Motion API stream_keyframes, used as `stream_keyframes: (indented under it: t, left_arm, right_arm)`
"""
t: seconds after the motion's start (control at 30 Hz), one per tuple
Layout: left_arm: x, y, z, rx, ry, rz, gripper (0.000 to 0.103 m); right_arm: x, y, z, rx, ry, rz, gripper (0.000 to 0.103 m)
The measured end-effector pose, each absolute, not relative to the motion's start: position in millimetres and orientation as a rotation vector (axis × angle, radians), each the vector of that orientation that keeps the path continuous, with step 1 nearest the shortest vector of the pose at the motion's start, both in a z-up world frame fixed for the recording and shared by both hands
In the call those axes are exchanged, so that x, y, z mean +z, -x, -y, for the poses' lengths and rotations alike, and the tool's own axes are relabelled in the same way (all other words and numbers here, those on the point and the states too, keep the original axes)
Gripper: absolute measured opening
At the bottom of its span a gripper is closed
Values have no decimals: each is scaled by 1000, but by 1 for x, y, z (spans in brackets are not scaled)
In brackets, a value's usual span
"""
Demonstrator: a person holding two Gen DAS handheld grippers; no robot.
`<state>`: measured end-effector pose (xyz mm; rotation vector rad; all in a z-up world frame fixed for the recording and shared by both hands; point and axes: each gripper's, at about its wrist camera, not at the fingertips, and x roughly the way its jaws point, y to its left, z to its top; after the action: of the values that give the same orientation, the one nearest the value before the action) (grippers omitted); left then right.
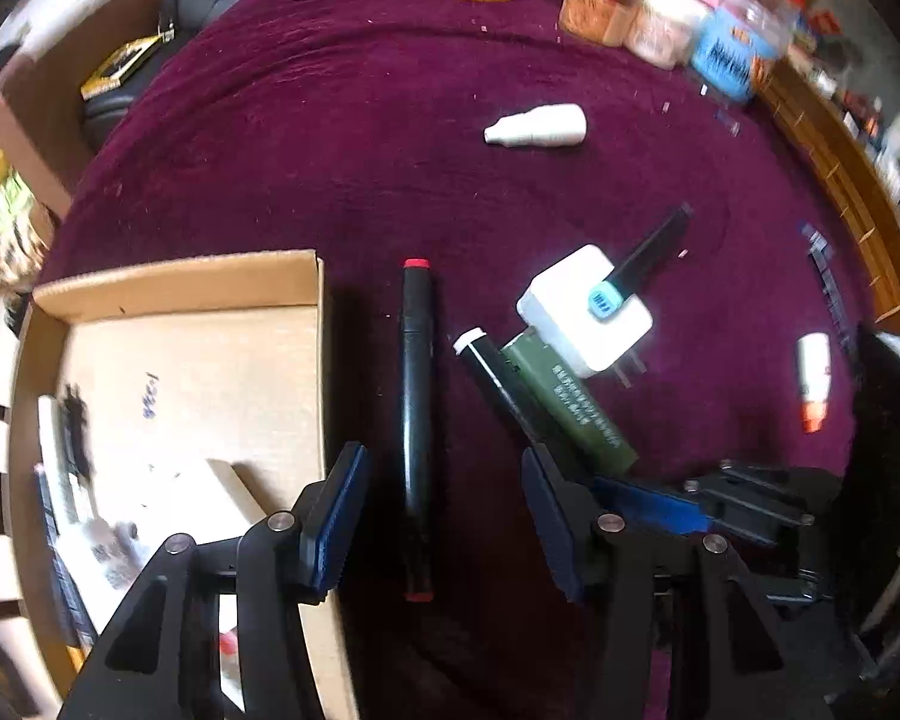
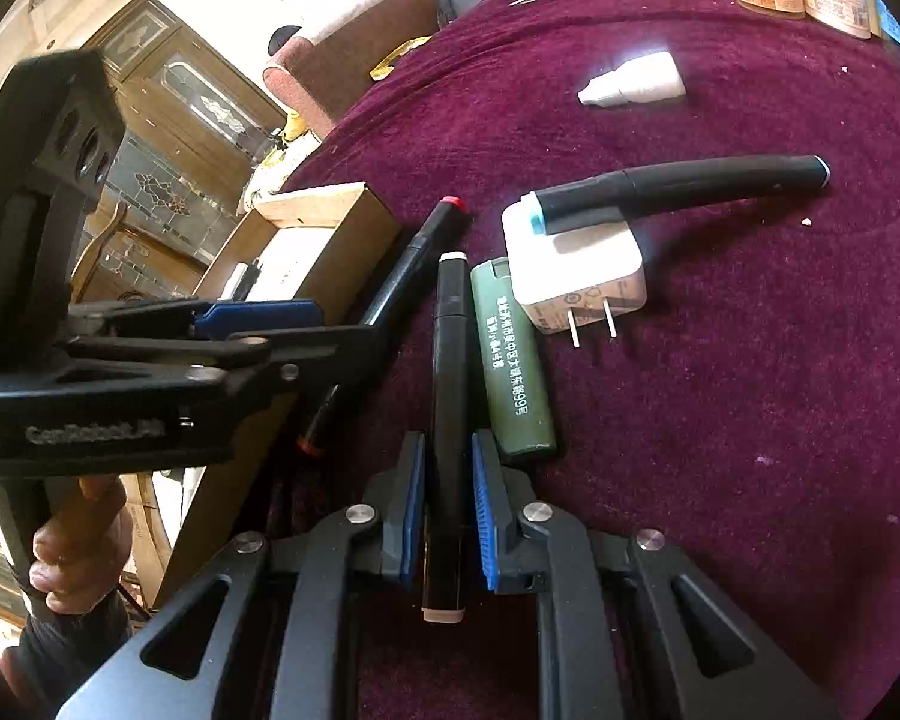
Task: Organize rigid objects
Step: 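Grasp the white-capped black marker with the right tool while the left tool grasps the red-capped black marker, then carry both black markers into the tray and open both tools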
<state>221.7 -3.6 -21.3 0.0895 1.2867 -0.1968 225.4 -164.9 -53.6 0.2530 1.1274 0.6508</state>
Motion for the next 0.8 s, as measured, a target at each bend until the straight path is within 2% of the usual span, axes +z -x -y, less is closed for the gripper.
stream_keyframes:
  t: [0.13,0.17,0.2,0.27,0.37,0.47,0.57,0.8]
  left_arm:
    - [-27,-229,16,-162,-173,-1322,56]
    - [-29,-230,19,-158,-184,-1329,53]
    - [-33,-232,21,-163,-191,-1349,43]
    - [-44,-237,23,-166,-189,-1398,36]
    - [-48,-241,18,-175,-145,-1412,35]
    - [-46,-239,16,-165,-150,-1398,30]
    - [-44,-232,15,-161,-137,-1394,17]
    - [-33,-202,-2,-145,-58,-1336,16]
  right_arm:
    - [-54,-226,165,650,-254,-1127,15]
    - [-54,-225,165,649,-252,-1127,15]
    - [-54,-225,165,649,-251,-1127,15]
    - [-53,-224,165,646,-245,-1125,15]
    - [-53,-222,166,646,-239,-1124,15]
    - [-53,-221,166,645,-236,-1125,15]
    - [-52,-220,165,640,-216,-1121,15]
    - [-50,-217,156,628,-163,-1100,15]
